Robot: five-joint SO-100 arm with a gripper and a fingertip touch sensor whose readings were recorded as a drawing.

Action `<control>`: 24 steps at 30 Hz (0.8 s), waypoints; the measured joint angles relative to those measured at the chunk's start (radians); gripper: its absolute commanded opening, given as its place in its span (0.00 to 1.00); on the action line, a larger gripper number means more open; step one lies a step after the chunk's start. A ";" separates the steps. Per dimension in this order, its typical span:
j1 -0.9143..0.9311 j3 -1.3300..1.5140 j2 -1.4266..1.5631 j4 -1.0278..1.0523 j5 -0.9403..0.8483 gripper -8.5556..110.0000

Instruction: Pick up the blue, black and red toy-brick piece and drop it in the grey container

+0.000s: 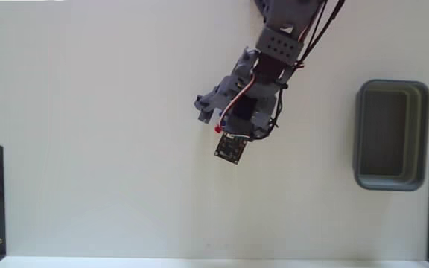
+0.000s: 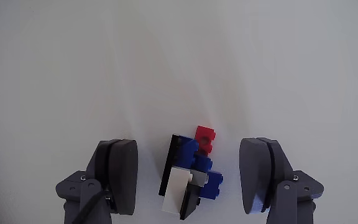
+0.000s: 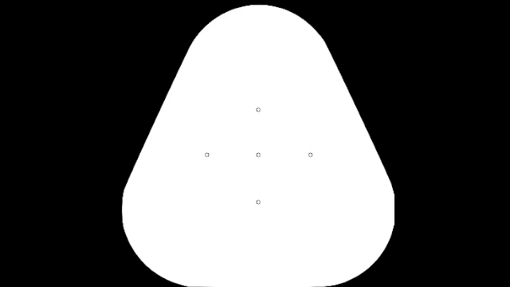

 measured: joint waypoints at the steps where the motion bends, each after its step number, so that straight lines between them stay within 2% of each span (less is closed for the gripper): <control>1: 0.000 0.000 0.000 0.000 0.000 0.91; 24: 0.000 0.000 0.000 0.000 0.000 0.85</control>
